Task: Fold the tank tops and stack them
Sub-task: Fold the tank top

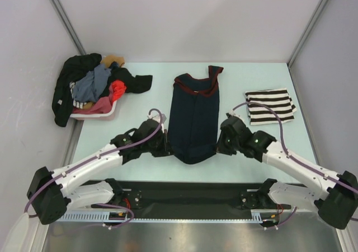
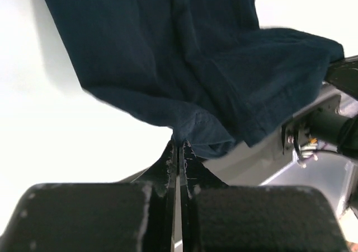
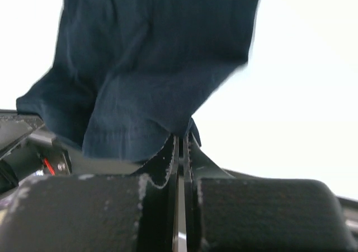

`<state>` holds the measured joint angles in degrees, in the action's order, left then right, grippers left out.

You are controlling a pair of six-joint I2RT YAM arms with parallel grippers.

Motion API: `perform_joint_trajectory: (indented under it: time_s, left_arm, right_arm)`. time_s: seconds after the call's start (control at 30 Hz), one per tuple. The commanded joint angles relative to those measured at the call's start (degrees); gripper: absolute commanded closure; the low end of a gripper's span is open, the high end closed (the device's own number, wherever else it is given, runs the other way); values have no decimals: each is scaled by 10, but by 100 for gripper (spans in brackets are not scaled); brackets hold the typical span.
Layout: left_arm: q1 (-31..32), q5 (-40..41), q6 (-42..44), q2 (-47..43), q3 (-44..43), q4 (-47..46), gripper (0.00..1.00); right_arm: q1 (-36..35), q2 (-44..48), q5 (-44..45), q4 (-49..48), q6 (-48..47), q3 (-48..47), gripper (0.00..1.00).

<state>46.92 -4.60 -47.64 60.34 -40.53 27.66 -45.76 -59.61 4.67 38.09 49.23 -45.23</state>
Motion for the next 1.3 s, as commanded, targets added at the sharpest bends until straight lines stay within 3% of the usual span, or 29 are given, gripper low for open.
perform_joint_trajectory:
  time_s: [0.0,0.13,0.3,0.73,1.27]
  left_arm:
    - [-24,19,45,28,-58,-7,100]
    - [-60,22,74,72,-96,-12,100]
    - [-76,96,100,119,-187,8,100]
    - [-138,87,133,284,-337,-31,99]
    - [-196,36,155,431,-445,-64,100]
  right_arm:
    - [36,-31,-25,0,-82,-49,100]
    - [77,-74,-26,-10,-120,-96,100]
    - [119,-159,-13,-13,-171,-187,100]
    - [222,-325,-41,-36,-225,-341,100]
    - [276,-452,-91,-57,-219,-425,100]
